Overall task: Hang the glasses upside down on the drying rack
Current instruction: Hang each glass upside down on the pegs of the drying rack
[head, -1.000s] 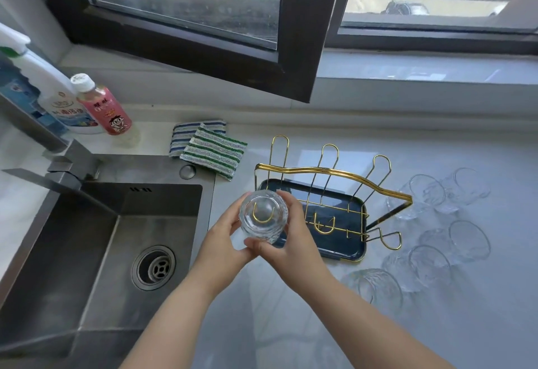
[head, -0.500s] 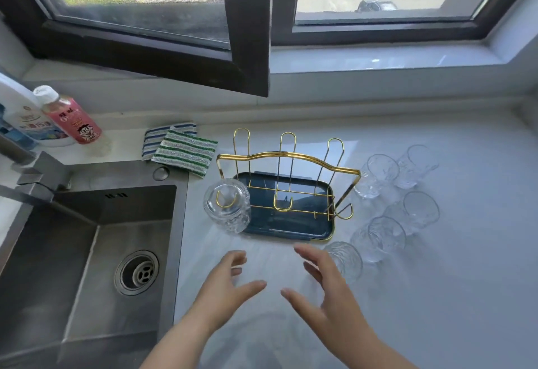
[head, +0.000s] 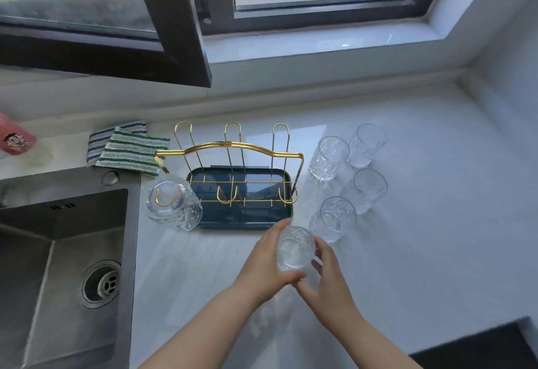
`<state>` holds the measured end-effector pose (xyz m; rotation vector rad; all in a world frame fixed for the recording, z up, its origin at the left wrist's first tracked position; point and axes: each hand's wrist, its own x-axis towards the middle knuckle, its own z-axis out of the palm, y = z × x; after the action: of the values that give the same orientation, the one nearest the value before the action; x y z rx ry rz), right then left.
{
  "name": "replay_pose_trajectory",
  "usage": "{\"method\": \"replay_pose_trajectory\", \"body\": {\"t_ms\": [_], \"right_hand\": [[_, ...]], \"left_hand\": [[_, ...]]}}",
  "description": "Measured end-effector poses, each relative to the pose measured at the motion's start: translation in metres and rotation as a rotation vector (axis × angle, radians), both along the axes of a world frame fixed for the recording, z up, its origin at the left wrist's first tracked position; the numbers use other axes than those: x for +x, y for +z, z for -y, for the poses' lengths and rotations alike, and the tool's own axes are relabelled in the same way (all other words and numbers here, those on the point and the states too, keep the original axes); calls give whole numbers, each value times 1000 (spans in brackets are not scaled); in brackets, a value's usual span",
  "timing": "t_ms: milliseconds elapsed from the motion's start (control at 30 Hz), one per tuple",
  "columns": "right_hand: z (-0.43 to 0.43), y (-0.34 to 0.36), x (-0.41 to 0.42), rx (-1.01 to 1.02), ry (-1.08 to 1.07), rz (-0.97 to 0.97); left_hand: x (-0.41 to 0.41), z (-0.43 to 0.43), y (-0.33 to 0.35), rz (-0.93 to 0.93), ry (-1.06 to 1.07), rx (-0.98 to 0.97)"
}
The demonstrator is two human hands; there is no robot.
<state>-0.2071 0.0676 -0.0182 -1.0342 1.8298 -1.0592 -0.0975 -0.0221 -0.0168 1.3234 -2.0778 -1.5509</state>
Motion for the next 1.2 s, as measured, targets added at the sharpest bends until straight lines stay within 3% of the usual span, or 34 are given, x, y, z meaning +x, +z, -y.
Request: {"method": "replay_pose_trajectory", "body": {"t_ms": [233, 300, 400, 500, 567, 633, 733, 867, 1033, 1200], "right_hand": [[-2, 18, -5, 18, 86, 46], [-2, 33, -7, 54, 89, 275], [4, 59, -2, 7, 256, 761], [15, 83, 11, -85, 315, 955], [24, 96, 15, -114, 230, 984], [35, 109, 16, -171, 197, 859], [55, 130, 22, -268, 236, 443], [84, 141, 35, -317, 280, 37], [107, 124, 46, -221, 253, -103], [115, 101, 51, -129, 247, -144]], "left_hand": [[26, -6, 39, -117, 108, 42], [41, -9, 58, -247, 104, 109], [58, -13, 83, -497, 83, 248], [69, -14, 97, -608, 118, 293], [76, -9, 104, -547, 148, 190], [84, -2, 109, -390, 179, -5], [93, 12, 117, -187, 199, -277], [92, 30, 130, -112, 121, -431], [94, 52, 132, 3, 89, -350], [89, 73, 128, 153, 34, -461]]}}
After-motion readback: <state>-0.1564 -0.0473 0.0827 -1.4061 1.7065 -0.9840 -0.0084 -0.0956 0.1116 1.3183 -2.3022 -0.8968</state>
